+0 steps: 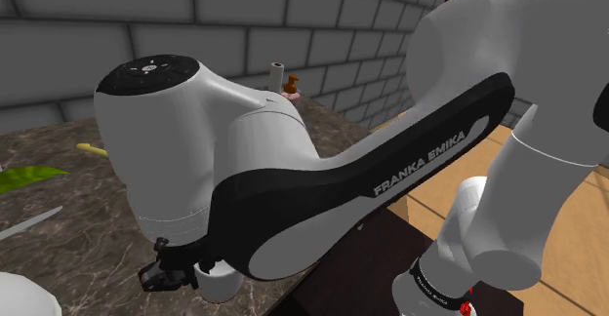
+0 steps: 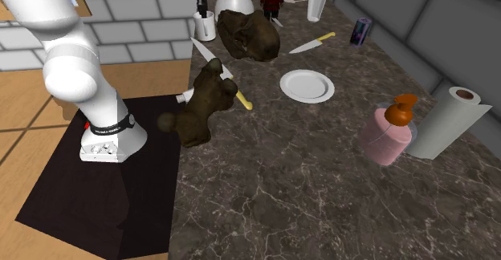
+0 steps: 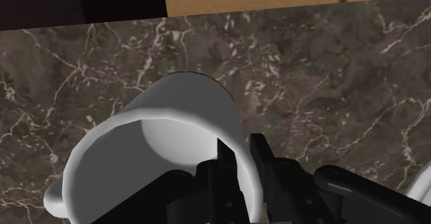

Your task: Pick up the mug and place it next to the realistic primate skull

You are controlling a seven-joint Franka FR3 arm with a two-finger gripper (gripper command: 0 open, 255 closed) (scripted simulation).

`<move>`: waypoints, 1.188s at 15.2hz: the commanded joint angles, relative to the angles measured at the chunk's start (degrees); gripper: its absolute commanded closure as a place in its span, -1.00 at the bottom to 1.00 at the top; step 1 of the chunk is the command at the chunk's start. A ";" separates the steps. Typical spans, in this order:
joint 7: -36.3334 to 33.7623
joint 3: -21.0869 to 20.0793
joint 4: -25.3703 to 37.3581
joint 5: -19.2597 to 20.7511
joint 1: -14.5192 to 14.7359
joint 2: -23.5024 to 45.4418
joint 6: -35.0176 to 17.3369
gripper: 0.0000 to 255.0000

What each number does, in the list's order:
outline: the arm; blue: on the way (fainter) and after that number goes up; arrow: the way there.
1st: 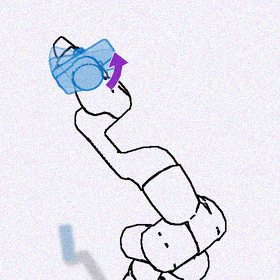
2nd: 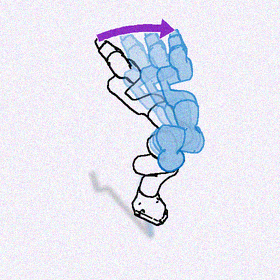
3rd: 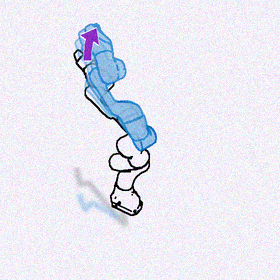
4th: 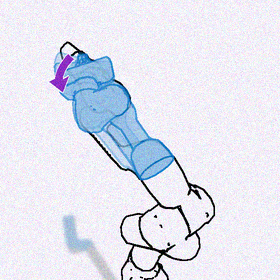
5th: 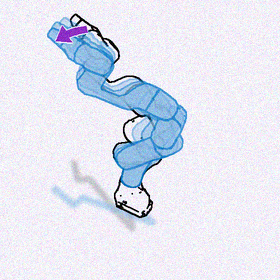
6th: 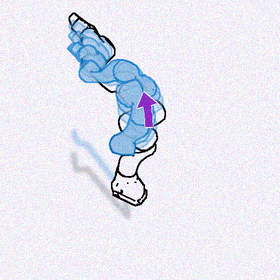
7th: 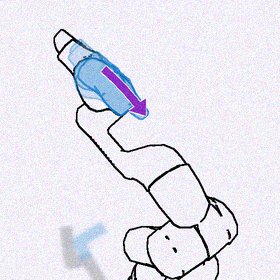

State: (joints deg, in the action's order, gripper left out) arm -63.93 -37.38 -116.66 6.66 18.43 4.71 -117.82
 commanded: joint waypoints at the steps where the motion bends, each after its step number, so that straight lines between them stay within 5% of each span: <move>1: -0.46 0.07 -0.90 0.64 0.07 0.77 -1.50 1.00; 15: -2.53 0.45 -3.51 3.36 0.54 3.99 -6.52 1.00; 16: -2.51 0.45 -3.53 3.35 0.53 3.97 -6.52 -1.00; 18: -2.53 0.44 -3.52 3.35 0.54 3.98 -6.51 -1.00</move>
State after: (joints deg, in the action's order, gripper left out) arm -66.46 -36.94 -120.19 10.00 18.97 8.69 -124.33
